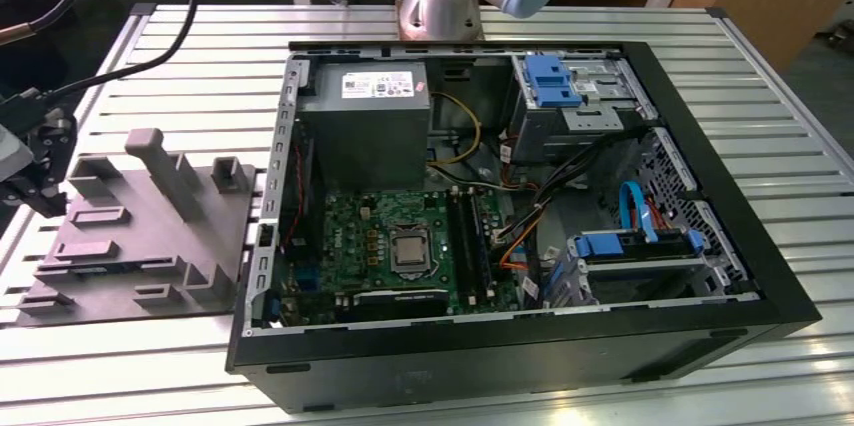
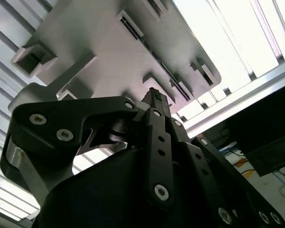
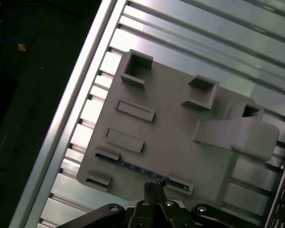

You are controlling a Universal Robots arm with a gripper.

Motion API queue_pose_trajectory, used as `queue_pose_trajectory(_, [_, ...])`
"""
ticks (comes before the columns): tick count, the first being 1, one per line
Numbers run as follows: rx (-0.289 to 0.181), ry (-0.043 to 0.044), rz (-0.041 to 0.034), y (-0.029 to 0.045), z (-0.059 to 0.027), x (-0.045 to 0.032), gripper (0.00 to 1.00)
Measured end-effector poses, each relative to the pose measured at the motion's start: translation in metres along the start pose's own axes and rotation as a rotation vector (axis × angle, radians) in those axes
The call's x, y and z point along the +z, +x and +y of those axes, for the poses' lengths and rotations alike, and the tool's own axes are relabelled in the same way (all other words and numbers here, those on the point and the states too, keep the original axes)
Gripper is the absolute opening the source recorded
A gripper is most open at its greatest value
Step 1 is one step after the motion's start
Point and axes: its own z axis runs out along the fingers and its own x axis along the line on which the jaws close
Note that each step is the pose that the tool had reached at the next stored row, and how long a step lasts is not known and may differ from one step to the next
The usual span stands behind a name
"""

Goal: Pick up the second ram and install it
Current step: 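Pick up the second ram and move it above second insertion slot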

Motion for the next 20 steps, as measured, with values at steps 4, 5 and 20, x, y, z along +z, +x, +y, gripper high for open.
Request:
queue_pose_trajectory(4, [-0.074,-0.0024,0.0033,0.0000,0.0000,0.0002,0.10])
queue_pose_trajectory(5, [-0.091,-0.0030,0.0041,0.0000,0.0000,0.0003,0.10])
queue_pose_trajectory(20, [-0.363,-0.0119,0.0163,0.0000,0.0000,0.0007,0.10])
